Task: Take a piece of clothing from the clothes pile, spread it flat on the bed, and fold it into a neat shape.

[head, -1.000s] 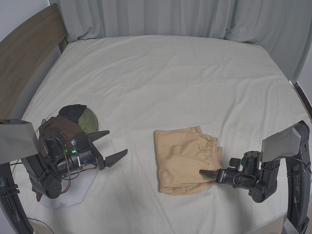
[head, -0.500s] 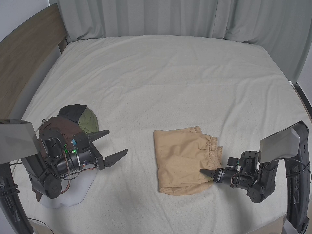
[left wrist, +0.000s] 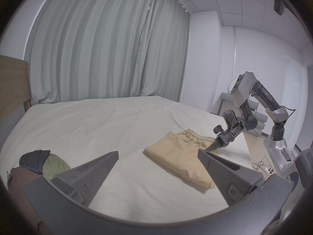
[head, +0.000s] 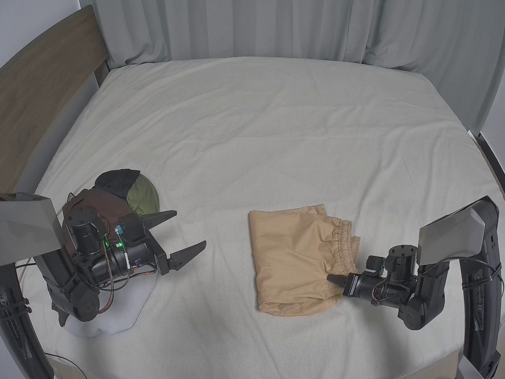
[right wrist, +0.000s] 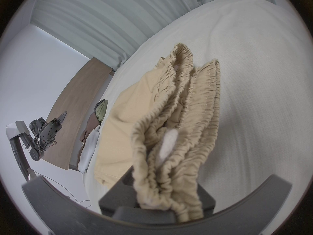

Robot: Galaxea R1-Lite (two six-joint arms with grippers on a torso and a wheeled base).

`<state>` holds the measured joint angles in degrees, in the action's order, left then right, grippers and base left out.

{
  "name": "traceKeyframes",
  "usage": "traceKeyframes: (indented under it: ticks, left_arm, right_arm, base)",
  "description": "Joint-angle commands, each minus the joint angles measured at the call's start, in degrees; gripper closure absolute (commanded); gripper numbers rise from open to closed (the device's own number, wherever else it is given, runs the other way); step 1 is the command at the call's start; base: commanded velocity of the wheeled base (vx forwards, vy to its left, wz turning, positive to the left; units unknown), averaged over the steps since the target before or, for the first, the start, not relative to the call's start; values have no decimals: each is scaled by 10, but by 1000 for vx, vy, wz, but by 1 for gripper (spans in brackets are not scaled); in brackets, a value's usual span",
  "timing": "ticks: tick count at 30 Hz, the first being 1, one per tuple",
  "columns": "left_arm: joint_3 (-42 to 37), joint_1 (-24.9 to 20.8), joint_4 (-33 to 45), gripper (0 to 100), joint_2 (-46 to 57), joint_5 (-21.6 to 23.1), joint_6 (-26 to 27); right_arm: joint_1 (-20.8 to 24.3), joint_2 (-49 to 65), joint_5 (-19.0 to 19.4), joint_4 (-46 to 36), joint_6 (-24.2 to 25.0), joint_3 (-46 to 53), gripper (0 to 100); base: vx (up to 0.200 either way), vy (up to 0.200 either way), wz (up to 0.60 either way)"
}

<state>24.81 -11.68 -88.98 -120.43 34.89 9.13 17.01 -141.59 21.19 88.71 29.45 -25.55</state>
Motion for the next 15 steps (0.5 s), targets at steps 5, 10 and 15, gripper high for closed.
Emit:
traceKeyframes:
  ticks: [5, 10, 15]
  left_arm:
    - [0, 1, -1, 0, 1, 0, 0]
    - [1, 1, -1, 0, 1, 0, 0]
    - [0, 1, -1, 0, 1, 0, 0]
  right_arm:
    - [14, 33, 0, 1, 0, 9, 100]
    - [19, 55, 0, 1, 0, 16, 100]
    - [29, 85, 1, 0, 1, 30, 100]
  base:
    - [0, 0, 0]
    - [0, 0, 0]
    - [0, 0, 0]
